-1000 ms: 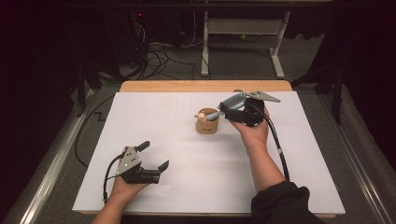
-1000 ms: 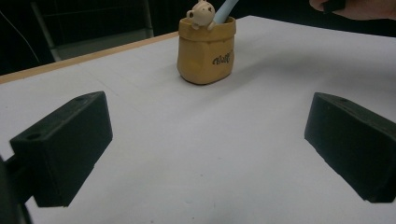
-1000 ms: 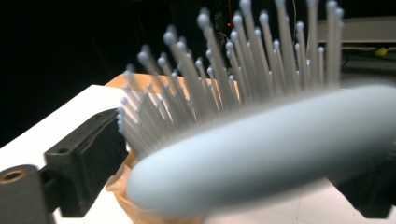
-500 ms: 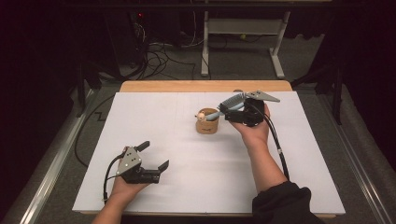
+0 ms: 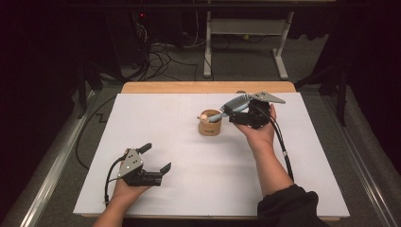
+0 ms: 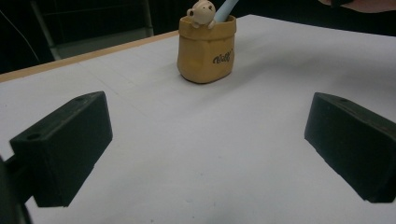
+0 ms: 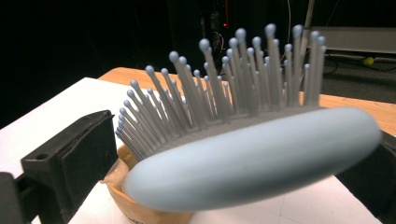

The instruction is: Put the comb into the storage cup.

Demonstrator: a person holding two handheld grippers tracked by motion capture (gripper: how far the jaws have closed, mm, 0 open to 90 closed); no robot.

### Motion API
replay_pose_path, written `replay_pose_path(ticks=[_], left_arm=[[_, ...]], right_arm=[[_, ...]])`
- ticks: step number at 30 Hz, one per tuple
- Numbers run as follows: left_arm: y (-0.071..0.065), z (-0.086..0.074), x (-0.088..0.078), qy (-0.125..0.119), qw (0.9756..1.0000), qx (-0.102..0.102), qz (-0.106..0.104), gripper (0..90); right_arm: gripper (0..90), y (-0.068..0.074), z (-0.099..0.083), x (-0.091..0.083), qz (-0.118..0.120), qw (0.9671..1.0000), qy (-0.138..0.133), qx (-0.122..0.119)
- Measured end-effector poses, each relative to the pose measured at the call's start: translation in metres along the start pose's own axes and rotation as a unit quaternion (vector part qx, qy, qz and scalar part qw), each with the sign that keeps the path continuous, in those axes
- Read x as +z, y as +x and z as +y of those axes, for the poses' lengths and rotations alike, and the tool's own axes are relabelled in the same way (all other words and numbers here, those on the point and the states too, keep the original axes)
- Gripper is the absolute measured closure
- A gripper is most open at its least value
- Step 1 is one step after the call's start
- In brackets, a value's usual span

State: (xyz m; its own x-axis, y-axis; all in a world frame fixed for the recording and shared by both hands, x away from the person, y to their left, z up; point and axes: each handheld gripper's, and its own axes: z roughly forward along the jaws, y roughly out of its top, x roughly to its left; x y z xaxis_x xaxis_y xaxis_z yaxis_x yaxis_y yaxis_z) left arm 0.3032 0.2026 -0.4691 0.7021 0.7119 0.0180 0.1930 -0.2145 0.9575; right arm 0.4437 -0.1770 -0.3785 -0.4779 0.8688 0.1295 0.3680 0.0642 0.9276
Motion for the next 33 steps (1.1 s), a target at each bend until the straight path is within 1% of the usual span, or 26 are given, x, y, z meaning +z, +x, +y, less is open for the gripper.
replay_pose_path(ticks=[5, 10, 16, 17, 19, 24, 28, 33], left_arm=[[0.0, 0.0, 0.0, 0.003, 1.0, 0.001, 0.001, 1.5], [0.001, 0.0, 0.001, 0.004, 1.0, 0.0, 0.0, 1.6], [0.001, -0.001, 0.002, 0.009, 1.0, 0.0, -0.002, 1.5], [0.001, -0.001, 0.002, 0.008, 1.0, -0.001, -0.002, 1.5], [0.001, -0.001, 0.003, 0.009, 1.0, -0.002, -0.003, 1.6], [0.001, -0.001, 0.003, 0.01, 0.9999, -0.004, -0.002, 1.5], [0.002, -0.001, 0.004, 0.013, 0.9999, -0.009, -0.005, 1.6], [0.003, -0.002, 0.004, 0.014, 0.9998, -0.012, -0.004, 1.6]], right_arm=[[0.3, -0.001, -0.001, -0.004, -0.002, 1.0, -0.001, 0.001], [0.3, -0.001, -0.004, -0.009, -0.005, 1.0, 0.0, -0.002], [0.3, 0.0, -0.014, -0.019, -0.003, 0.9999, -0.002, -0.014], [0.3, 0.0, -0.016, -0.021, -0.003, 0.9999, 0.001, -0.016], [0.3, 0.0, -0.021, -0.023, -0.004, 0.9998, 0.001, -0.021], [0.3, -0.002, -0.035, -0.03, -0.005, 0.9994, 0.013, -0.031], [0.3, -0.004, -0.052, -0.035, -0.007, 0.9989, 0.025, -0.039], [0.4, -0.009, -0.074, -0.042, -0.009, 0.9983, 0.038, -0.043]])
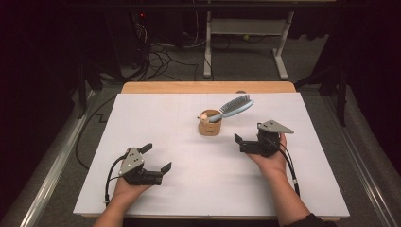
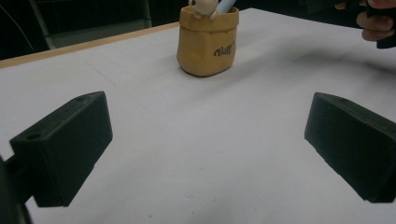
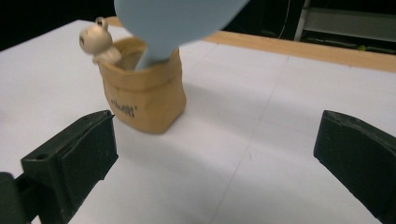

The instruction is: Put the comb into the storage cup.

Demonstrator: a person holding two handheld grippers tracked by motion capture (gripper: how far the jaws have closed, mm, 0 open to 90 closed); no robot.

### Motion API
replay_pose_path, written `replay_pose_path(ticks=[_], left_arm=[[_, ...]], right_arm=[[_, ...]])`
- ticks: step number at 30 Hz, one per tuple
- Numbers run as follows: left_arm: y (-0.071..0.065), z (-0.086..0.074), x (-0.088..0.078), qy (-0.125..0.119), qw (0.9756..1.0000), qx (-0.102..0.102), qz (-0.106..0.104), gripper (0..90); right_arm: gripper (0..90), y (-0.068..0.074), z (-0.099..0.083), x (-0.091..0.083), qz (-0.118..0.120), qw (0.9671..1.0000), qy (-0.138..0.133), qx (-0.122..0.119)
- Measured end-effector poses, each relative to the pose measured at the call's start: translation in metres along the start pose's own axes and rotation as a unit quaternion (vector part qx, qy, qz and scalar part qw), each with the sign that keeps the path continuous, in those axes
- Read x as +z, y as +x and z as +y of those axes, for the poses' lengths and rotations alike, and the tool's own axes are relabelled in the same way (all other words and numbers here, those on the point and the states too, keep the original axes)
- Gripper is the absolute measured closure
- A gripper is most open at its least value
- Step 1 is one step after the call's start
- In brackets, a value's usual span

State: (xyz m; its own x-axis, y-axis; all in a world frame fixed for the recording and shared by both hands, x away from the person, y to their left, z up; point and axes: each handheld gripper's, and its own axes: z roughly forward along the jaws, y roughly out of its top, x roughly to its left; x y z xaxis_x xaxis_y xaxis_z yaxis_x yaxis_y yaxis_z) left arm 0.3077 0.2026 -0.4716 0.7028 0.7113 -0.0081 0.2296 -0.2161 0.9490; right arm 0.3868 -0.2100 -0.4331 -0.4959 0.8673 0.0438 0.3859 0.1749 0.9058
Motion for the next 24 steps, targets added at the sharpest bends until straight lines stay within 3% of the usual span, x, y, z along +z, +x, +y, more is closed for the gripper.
replay_pose_path(ticks=[11, 24], left_arm=[[0.002, 0.0, 0.0, 0.003, 1.0, -0.003, -0.005, 1.6], [0.005, 0.001, -0.005, -0.002, 0.9999, -0.01, -0.001, 1.6]], right_arm=[[0.3, 0.0, -0.033, -0.028, -0.002, 1.0, 0.004, -0.007], [0.3, -0.014, -0.063, -0.091, -0.024, 0.9983, -0.051, -0.013]])
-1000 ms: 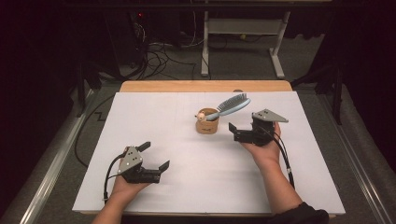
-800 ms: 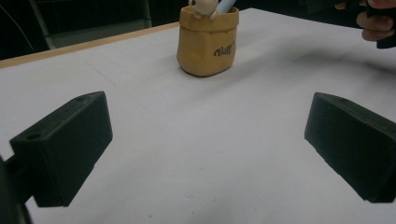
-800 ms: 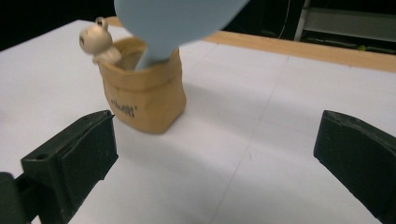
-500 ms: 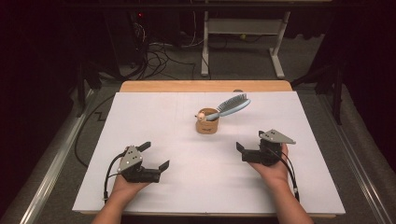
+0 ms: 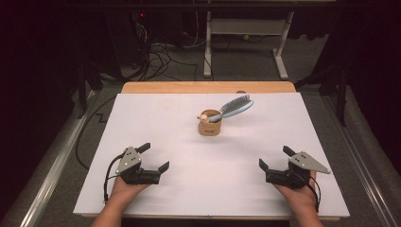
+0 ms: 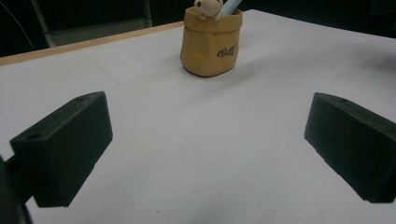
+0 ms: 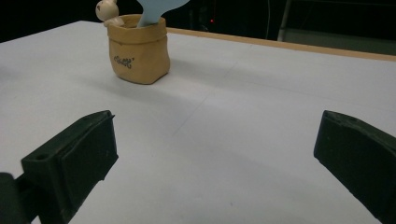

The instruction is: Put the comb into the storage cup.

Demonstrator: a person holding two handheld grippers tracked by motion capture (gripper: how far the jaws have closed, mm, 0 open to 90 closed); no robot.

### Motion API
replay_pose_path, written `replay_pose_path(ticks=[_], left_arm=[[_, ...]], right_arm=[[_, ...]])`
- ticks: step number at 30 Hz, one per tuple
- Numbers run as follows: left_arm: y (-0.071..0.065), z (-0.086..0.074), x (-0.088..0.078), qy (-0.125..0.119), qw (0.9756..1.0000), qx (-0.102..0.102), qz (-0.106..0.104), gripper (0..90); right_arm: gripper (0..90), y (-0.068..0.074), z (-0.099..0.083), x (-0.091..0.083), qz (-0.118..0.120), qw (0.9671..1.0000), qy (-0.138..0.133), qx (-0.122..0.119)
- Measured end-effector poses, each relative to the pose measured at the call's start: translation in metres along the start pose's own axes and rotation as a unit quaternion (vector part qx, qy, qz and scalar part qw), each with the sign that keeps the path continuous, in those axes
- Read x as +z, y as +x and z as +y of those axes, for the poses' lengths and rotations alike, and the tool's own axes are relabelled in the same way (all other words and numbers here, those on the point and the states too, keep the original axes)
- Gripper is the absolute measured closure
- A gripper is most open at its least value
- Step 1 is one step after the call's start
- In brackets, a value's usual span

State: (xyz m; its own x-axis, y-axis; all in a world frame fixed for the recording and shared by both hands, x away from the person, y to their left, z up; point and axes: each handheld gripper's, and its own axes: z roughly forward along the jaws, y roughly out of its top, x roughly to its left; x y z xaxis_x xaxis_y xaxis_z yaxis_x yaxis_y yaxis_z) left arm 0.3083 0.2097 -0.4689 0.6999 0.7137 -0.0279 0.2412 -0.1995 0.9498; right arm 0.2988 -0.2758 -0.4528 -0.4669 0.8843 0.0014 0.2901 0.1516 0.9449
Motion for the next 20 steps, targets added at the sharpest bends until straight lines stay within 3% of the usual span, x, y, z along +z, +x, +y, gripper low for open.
replay_pose_path(ticks=[4, 8, 20], left_arm=[[0.0, 0.001, -0.002, -0.003, 1.0, -0.005, -0.001, 1.6], [0.0, 0.0, -0.002, -0.002, 1.0, -0.008, -0.002, 1.5], [0.004, 0.001, -0.009, -0.021, 0.9995, -0.024, -0.002, 1.5]], right_arm=[[0.3, -0.002, 0.0, -0.018, -0.002, 0.9997, -0.025, 0.002], [0.3, -0.003, 0.001, -0.021, 0.0, 0.9992, -0.039, 0.005], [0.3, -0.005, -0.003, -0.017, 0.003, 0.9995, -0.031, 0.011]])
